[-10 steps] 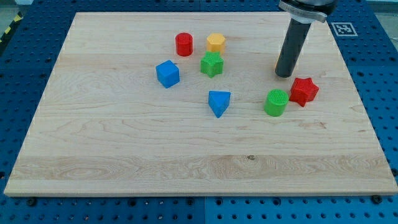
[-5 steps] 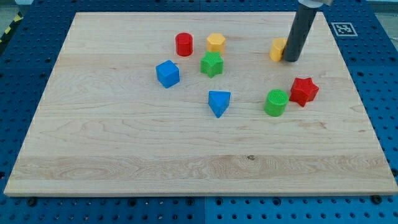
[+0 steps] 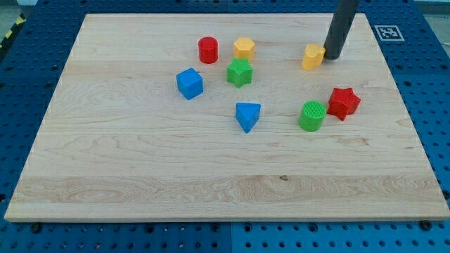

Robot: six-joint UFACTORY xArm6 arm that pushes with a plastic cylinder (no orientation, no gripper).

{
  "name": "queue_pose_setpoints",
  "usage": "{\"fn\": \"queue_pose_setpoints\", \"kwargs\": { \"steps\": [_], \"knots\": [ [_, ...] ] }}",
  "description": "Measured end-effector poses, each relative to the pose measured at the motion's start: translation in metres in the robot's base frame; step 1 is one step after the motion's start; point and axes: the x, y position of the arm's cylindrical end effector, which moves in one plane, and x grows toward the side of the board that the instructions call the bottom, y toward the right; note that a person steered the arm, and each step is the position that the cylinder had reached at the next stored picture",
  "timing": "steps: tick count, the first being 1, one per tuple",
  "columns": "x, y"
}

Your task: Place the yellow heart near right to the yellow hexagon

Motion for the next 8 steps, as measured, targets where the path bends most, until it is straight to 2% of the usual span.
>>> {"fn": "queue_pose_setpoints", "kwargs": {
  "steps": [2, 3, 4, 7, 8],
  "knots": [
    [-0.004, -0.038],
    [-0.004, 0.005],
    [0.015, 0.016],
    [0.026, -0.056],
    [0.026, -0.058]
  ]
}}
